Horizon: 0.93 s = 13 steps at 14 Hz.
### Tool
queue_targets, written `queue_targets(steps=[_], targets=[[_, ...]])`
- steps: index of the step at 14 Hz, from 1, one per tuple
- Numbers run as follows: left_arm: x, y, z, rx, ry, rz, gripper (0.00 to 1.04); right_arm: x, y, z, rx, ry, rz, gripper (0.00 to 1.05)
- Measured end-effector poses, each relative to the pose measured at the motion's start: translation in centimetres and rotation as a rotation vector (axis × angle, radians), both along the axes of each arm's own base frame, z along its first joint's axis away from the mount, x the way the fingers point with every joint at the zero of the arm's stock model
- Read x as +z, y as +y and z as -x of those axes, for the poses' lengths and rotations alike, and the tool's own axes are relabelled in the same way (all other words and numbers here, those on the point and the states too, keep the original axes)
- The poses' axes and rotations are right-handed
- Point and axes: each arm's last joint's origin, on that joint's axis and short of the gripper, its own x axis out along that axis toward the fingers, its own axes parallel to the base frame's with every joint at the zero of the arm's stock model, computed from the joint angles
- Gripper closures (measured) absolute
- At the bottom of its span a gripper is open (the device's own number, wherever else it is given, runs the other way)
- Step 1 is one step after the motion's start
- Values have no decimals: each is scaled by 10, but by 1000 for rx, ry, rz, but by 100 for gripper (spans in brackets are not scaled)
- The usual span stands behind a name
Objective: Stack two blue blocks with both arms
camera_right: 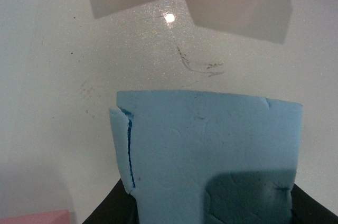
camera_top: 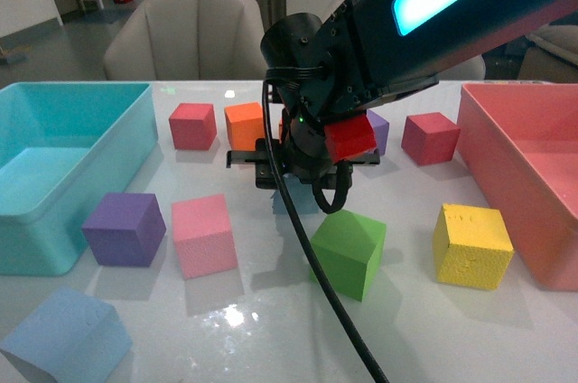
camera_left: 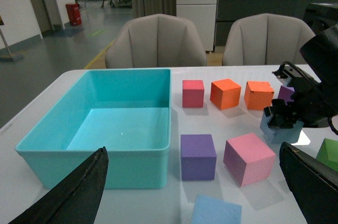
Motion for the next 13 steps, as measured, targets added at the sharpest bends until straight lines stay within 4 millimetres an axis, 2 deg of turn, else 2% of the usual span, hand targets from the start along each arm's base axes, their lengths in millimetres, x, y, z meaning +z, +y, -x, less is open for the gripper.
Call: queue_targets(steps=[2, 7, 11, 13], targets=[[0, 0, 0, 0, 0, 0, 7, 0, -1, -1, -7, -8, 6, 61], [0, 0, 0, 0, 0, 0, 7, -2, -7, -3, -19, -5, 4, 5], [0, 0, 0, 0, 0, 0, 7, -2, -14, -1, -21, -11, -10, 6], [0, 0, 0, 0, 0, 0, 7, 28, -19, 4, 1, -70, -86, 6]])
